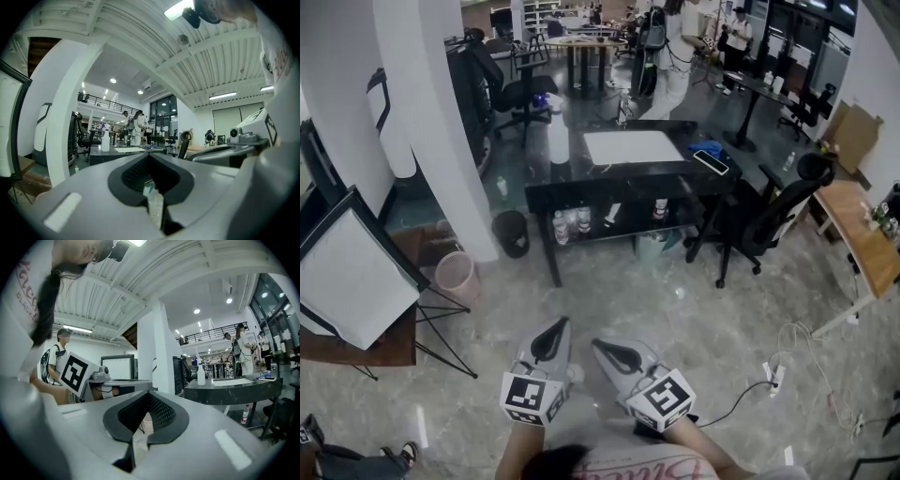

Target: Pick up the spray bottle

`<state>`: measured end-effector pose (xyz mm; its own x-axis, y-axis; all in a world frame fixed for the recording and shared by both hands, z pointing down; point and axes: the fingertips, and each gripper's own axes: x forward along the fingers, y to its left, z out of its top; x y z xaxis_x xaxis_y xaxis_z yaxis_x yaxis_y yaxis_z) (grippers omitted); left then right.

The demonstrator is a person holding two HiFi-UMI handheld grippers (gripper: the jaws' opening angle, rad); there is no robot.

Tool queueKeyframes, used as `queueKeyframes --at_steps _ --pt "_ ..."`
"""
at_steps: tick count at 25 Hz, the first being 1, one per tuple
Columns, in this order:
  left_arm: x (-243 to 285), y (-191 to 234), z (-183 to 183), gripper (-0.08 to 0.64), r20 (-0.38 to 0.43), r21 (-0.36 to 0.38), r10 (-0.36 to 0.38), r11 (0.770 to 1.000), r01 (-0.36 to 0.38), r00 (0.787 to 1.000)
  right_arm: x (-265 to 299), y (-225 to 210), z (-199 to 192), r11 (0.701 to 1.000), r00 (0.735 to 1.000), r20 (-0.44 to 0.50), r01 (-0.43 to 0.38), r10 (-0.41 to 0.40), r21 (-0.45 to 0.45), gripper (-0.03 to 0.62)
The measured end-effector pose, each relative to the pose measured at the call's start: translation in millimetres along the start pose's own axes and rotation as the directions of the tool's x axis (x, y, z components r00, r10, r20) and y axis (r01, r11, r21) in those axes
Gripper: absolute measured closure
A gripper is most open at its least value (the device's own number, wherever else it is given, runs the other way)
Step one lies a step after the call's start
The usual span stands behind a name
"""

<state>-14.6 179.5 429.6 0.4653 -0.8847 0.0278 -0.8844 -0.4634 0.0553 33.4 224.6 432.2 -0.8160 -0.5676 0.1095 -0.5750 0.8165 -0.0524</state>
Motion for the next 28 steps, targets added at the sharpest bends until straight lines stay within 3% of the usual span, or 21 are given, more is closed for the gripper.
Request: queueKeyframes --at_steps 17,28 --pt "123.5 119.9 22.5 0.56 0.008 0.022 -0.046 0.999 0.046 0.999 138.2 -100.1 28.3 0.999 0.999 0.004 0.045 -0.045 -0.01 0.591" --pt "166.4 151.3 13.0 0.56 -0.002 -0.009 -0.094 0.996 0.094 0.996 170.3 -149.5 38.0 0.99 0.989 0.044 0.138 -0.139 0.024 0.591"
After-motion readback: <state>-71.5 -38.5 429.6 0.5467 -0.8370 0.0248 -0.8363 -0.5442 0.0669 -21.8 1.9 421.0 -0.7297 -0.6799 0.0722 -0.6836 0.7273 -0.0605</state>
